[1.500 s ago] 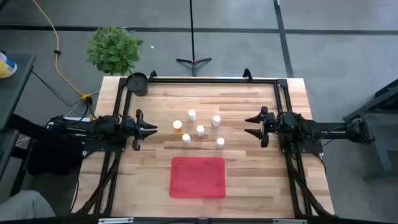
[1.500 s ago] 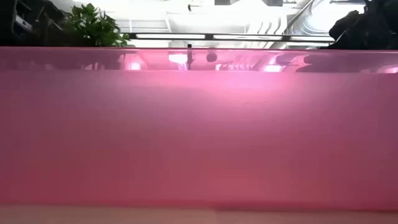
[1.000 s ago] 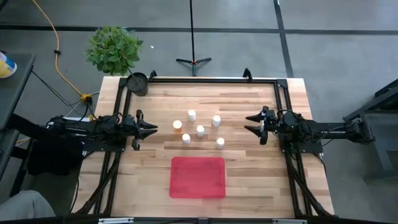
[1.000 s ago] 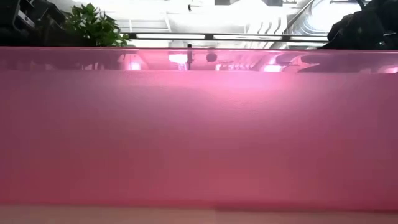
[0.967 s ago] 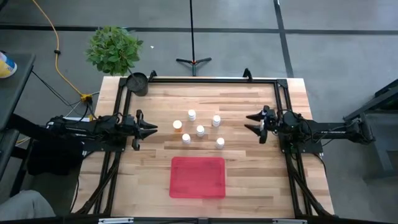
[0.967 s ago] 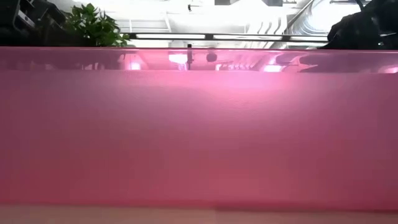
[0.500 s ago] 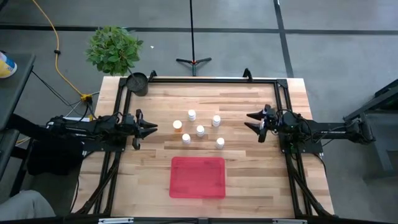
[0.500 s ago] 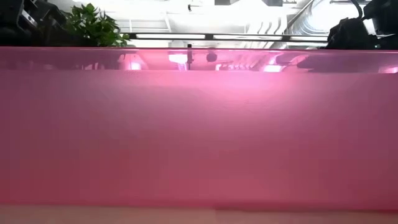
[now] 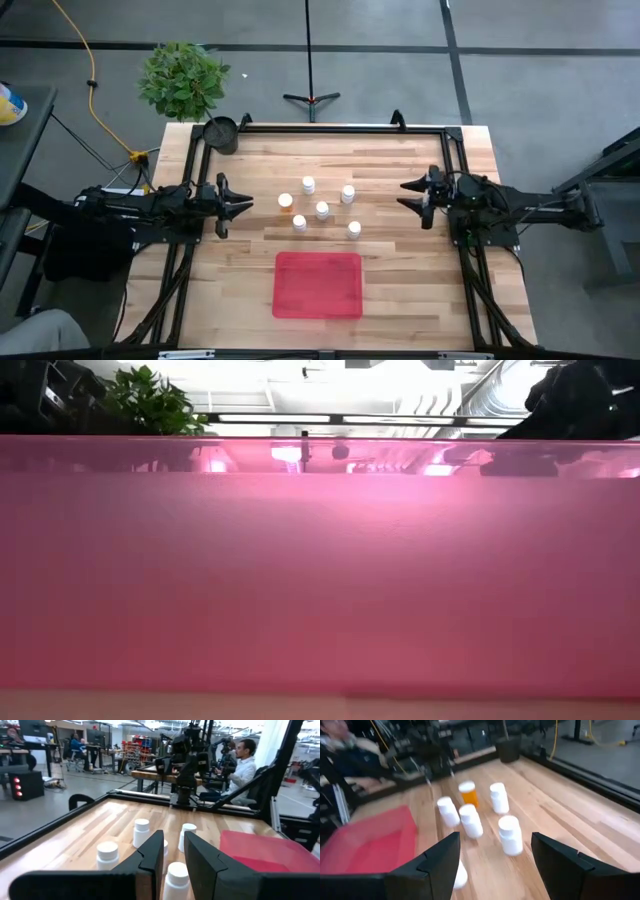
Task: Pick and place pill bottles into a basket
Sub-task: Put the white pill bottle into the bin
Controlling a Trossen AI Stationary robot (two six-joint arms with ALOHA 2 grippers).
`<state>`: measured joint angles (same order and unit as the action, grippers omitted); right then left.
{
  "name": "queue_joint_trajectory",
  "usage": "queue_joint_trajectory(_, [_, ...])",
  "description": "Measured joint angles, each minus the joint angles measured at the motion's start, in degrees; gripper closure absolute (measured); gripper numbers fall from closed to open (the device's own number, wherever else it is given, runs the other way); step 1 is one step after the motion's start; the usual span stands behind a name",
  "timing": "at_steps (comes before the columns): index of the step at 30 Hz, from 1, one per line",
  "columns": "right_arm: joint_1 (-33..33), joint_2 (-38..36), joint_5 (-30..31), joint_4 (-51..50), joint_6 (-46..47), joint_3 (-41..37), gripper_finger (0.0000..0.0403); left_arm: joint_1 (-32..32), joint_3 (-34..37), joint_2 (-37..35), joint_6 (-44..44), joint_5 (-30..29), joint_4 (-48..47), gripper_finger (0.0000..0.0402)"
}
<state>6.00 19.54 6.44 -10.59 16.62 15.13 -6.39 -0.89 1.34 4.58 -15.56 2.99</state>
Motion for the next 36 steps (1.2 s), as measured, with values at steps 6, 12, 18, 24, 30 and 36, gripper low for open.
queue_joint_trajectory(6, [0.0, 0.0, -0.9, -13.1, 1.2, 6.1, 0.0167, 0.0, -3.6, 0.0, -3.0, -1.4, -6.3, 0.0291])
queue_joint_trajectory(12, [0.0, 0.0, -1.1, -17.0, 1.4, 8.9, 0.0167, 0.0, -11.9, 0.0, -4.4, -2.3, -18.1, 0.0291])
queue_joint_trajectory(18, [0.0, 0.0, -1.1, -17.6, 1.4, 11.4, 0.0167, 0.0, -19.8, 0.0, -4.5, -2.3, -27.1, 0.0291])
queue_joint_trajectory(24, [0.0, 0.0, -1.2, -17.9, 1.4, 11.9, 0.0167, 0.0, -23.0, 0.0, -4.4, -2.2, -30.2, 0.0291])
queue_joint_trajectory(30, [0.0, 3.5, -4.5, -18.8, 1.4, 11.9, 0.0167, 0.0, -23.2, 0.0, -4.4, -2.2, -30.6, 0.0291])
queue_joint_trajectory(36, [0.0, 10.8, -8.3, -17.7, 1.4, 11.9, 0.0167, 0.0, -23.2, 0.0, -4.4, -2.2, -30.6, 0.0291])
